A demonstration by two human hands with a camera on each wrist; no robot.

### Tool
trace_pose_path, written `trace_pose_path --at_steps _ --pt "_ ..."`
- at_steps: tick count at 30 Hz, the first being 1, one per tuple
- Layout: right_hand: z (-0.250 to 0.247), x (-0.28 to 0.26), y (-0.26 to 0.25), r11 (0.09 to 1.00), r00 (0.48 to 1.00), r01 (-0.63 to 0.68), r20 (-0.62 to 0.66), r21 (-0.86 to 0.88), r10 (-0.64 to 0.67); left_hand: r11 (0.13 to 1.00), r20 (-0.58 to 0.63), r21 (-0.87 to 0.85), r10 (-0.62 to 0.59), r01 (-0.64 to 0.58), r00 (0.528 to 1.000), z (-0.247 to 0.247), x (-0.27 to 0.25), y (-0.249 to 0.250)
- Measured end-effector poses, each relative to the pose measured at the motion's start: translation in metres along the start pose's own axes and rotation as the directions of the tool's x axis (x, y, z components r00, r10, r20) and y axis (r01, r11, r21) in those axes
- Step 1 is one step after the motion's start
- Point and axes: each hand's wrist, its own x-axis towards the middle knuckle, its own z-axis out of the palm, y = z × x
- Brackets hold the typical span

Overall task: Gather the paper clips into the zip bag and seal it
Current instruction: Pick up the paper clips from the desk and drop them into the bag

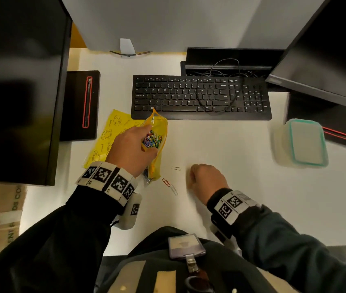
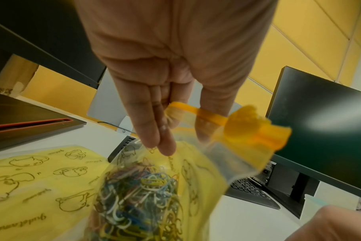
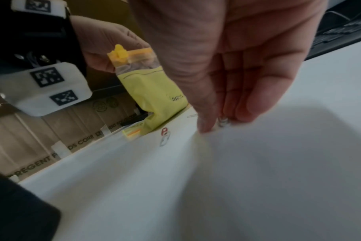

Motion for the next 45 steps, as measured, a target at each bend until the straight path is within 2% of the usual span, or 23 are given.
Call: trace_pose_path --at_steps 5,9,12,16,20,23,26,30,38,42,45 --pt "0.005 0.001 -0.001 0.997 0.999 0.043 -0.006 -0.059 -0.044 1.000 0.004 0.016 0.013 -0.013 1.000 0.000 -0.001 0.001" --pt "0.004 0.002 0.001 0.991 0.998 0.004 -0.064 -0.137 -0.013 1.000 -0.002 0.018 0.022 -0.022 1.000 -0.001 -0.002 -0.001" --pt "0.005 0.003 0.000 0.982 1.000 -0.001 -0.015 -0.191 -0.002 0.999 0.004 0.023 0.024 -0.024 1.000 -0.001 -0.002 -0.001" --pt "0.004 0.008 0.001 0.994 0.998 0.001 0.066 -0.113 0.006 0.999 0.020 0.028 0.018 -0.018 1.000 0.000 -0.002 0.000" --pt "0.006 0.003 0.000 0.991 0.994 0.097 0.068 -0.092 -0.091 1.000 0.032 0.026 0.013 -0.013 0.999 0.000 -0.001 0.000" --pt "0.012 -0.002 -0.006 0.987 0.988 0.124 0.077 0.100 -0.132 1.000 0.030 0.025 0.015 -0.016 0.999 0.000 -0.001 -0.001" --pt "0.017 -0.002 -0.021 0.974 0.995 0.081 0.043 0.210 -0.092 1.000 0.025 0.023 0.019 -0.019 1.000 0.001 0.000 -0.002" --pt "0.018 -0.004 -0.034 0.993 0.996 0.052 0.067 0.102 -0.059 0.999 0.030 0.026 0.018 -0.019 0.999 0.002 0.001 -0.002" --pt "0.020 -0.003 -0.046 0.985 0.983 0.126 0.150 -0.120 -0.107 1.000 0.028 0.011 0.013 -0.014 1.000 0.002 0.004 -0.003" --pt "0.022 0.002 -0.049 0.972 0.964 0.181 0.224 -0.150 -0.145 1.000 0.036 0.017 0.017 -0.018 0.999 0.003 0.005 -0.003" --pt "0.021 0.001 -0.044 0.969 0.959 0.213 0.214 -0.123 -0.184 1.000 0.035 0.011 0.016 -0.016 0.999 0.001 0.006 -0.004"
